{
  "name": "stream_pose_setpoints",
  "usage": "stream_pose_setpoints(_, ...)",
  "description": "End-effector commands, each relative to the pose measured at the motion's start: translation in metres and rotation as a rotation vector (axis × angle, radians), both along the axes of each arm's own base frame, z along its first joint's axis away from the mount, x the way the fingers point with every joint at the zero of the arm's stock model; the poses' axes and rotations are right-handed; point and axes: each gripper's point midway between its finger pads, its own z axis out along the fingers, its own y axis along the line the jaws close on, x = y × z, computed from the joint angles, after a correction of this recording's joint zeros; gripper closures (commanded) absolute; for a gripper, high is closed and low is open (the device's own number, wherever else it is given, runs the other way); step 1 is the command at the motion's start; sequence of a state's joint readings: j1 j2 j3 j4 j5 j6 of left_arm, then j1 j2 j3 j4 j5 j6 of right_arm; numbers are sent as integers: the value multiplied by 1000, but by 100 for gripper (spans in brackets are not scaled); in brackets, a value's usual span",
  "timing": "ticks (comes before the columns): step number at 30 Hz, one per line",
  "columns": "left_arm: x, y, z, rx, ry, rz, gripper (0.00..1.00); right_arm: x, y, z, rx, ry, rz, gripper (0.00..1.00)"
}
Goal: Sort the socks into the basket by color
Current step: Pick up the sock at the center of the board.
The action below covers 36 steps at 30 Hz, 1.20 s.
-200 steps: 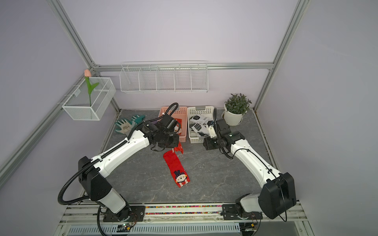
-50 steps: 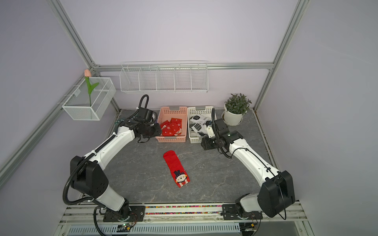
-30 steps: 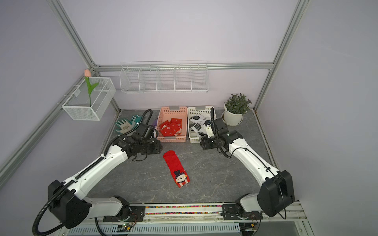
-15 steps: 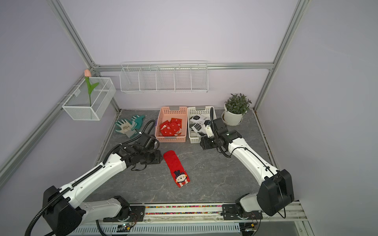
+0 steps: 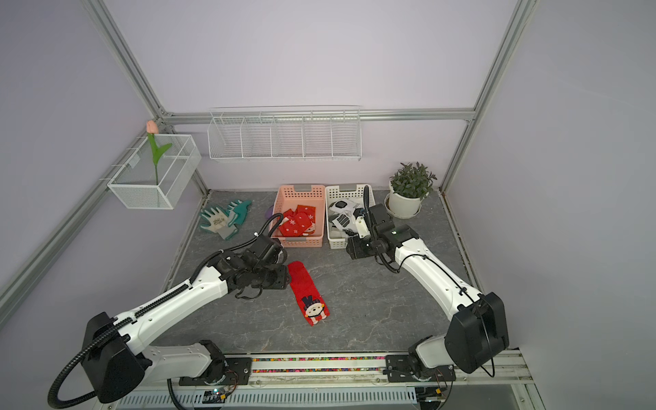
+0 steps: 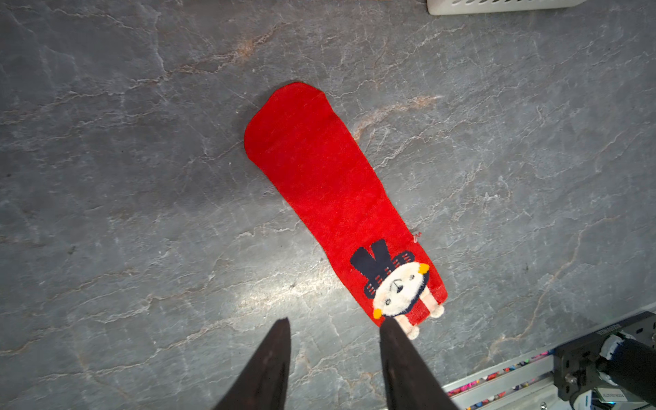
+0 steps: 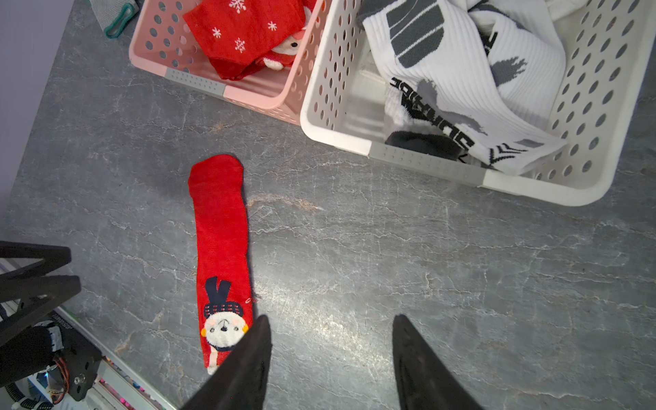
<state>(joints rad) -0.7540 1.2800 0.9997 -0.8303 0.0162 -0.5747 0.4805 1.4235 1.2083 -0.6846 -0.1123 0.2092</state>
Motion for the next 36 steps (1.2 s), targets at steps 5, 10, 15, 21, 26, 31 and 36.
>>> stream_pose_setpoints(5, 1, -9, -19, 12, 34, -29, 52, -1, 2, 3, -6, 4, 9, 43)
stream_pose_setpoints(10, 2, -15, -34, 33, 70, -49, 52, -1, 2, 2, -8, 6, 9, 43)
stream_pose_setpoints(15, 2, -19, -47, 53, 102, -76, 52, -2, 2, 0, -9, 9, 10, 43)
stream_pose_setpoints(21, 3, -25, -58, 86, 140, -127, 52, -2, 1, 0, -10, 8, 9, 43)
stream_pose_setpoints(26, 5, -30, -67, 126, 171, -166, 49, -1, 2, 0, -7, 7, 6, 43)
stream_pose_setpoints(31, 5, -36, -78, 140, 205, -198, 46, 0, 2, 0, -5, 5, 5, 42)
stream_pose_setpoints(36, 3, -41, -87, 153, 236, -222, 45, -1, 2, -1, -8, 7, 4, 42)
